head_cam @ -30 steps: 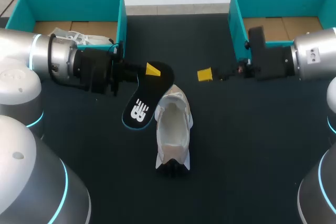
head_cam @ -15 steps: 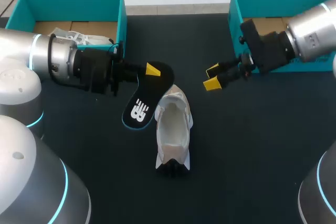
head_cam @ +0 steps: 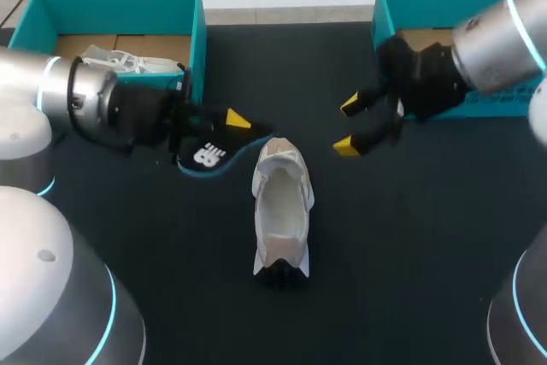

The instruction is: Take the shoe out of the shoebox, open the shoe tongue, remove and reinsert the insole, then place the shoe into the shoebox

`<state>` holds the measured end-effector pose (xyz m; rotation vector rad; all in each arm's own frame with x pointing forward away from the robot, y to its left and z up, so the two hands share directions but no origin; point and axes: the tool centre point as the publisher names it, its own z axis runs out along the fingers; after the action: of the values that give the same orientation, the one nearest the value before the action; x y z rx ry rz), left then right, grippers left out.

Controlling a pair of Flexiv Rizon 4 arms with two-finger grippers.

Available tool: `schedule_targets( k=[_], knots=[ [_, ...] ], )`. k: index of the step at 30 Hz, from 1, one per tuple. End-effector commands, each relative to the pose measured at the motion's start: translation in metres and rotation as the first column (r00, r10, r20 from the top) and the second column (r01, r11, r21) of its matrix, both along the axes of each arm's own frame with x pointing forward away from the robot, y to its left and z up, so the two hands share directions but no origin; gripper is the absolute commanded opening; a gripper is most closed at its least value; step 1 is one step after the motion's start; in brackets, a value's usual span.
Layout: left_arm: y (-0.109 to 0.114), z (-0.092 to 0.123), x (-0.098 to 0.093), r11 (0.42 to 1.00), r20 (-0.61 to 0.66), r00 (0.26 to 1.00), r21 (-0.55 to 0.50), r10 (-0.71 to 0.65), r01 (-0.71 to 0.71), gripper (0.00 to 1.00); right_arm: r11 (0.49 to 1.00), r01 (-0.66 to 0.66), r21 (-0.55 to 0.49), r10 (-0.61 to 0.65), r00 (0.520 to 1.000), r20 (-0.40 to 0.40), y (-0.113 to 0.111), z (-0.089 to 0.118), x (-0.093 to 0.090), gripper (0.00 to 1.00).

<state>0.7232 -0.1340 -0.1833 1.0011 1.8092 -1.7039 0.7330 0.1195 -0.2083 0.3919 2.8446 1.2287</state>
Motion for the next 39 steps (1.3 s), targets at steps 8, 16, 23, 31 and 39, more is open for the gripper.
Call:
schedule_targets(
  k=[8,16,23,31,39],
  knots=[
    [0.004,-0.006,-0.006,1.0,-0.024,1.0,-0.03,0.006,-0.006,0.0,0.997,0.054,-0.053,-0.049,0.995,0.093,0.003,-0.001,-0.008,1.0],
    [-0.001,-0.007,-0.022,0.999,-0.097,0.995,-0.042,-0.016,0.012,0.0,0.974,0.072,-0.215,-0.042,0.989,0.14,0.0,-0.014,-0.013,1.0],
    [-0.001,0.001,-0.057,0.998,-0.157,0.987,-0.058,-0.038,0.029,0.0,0.965,0.066,-0.253,-0.002,0.97,0.242,-0.005,-0.033,-0.025,1.0],
    [-0.005,-0.014,-0.078,0.998,-0.197,0.98,-0.059,-0.036,0.025,0.0,0.959,0.018,-0.283,0.055,0.968,0.245,0.005,-0.054,-0.023,1.0],
    [-0.012,-0.026,-0.093,0.997,-0.147,0.989,-0.073,0.0,-0.011,0.0,0.955,-0.004,-0.297,0.085,0.961,0.263,0.012,-0.073,-0.027,1.0]
  ],
)
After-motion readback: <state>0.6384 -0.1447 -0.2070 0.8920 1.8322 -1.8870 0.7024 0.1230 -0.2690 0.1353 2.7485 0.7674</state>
